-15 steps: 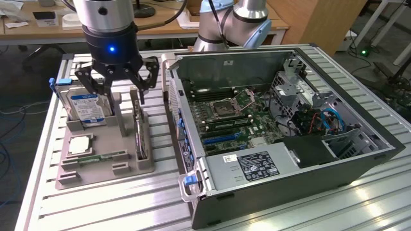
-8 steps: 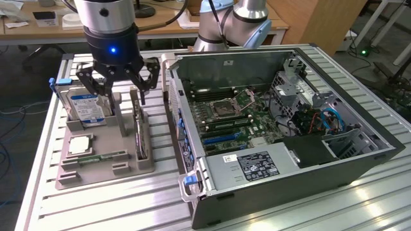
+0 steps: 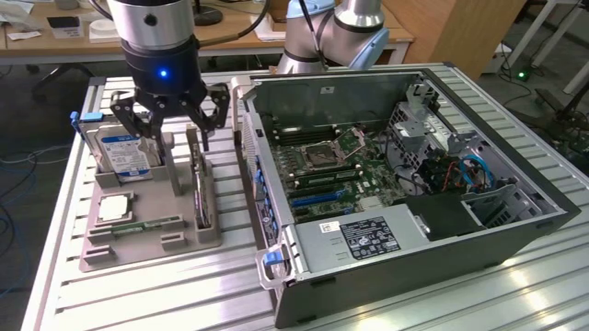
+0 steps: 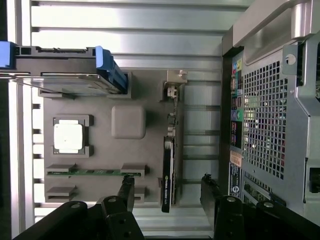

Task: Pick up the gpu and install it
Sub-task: 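Pick up the gpu and move the gpu toward the slot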

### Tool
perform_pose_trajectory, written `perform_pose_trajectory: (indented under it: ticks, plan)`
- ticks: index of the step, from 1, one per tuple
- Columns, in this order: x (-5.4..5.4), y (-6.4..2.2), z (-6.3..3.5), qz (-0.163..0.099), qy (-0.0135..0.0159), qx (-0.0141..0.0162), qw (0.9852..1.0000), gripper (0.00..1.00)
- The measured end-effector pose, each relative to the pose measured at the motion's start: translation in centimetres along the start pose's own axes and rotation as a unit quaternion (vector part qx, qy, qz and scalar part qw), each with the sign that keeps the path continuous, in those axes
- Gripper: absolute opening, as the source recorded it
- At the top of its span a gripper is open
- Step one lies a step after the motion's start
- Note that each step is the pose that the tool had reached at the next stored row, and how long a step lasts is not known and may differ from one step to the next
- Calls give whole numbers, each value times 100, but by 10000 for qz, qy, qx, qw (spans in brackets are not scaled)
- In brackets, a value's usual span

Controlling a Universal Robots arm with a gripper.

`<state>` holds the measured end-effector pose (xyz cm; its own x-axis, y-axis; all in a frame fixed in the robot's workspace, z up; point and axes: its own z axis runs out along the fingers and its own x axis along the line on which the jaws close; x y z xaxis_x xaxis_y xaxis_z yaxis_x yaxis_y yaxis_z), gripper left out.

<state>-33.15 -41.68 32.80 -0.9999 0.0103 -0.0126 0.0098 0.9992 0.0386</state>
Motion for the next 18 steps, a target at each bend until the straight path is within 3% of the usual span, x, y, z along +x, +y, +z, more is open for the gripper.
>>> perform_pose_trajectory:
  ticks: [18]
  plan:
    - [-11,-4,57,-5,1,0,10000,65]
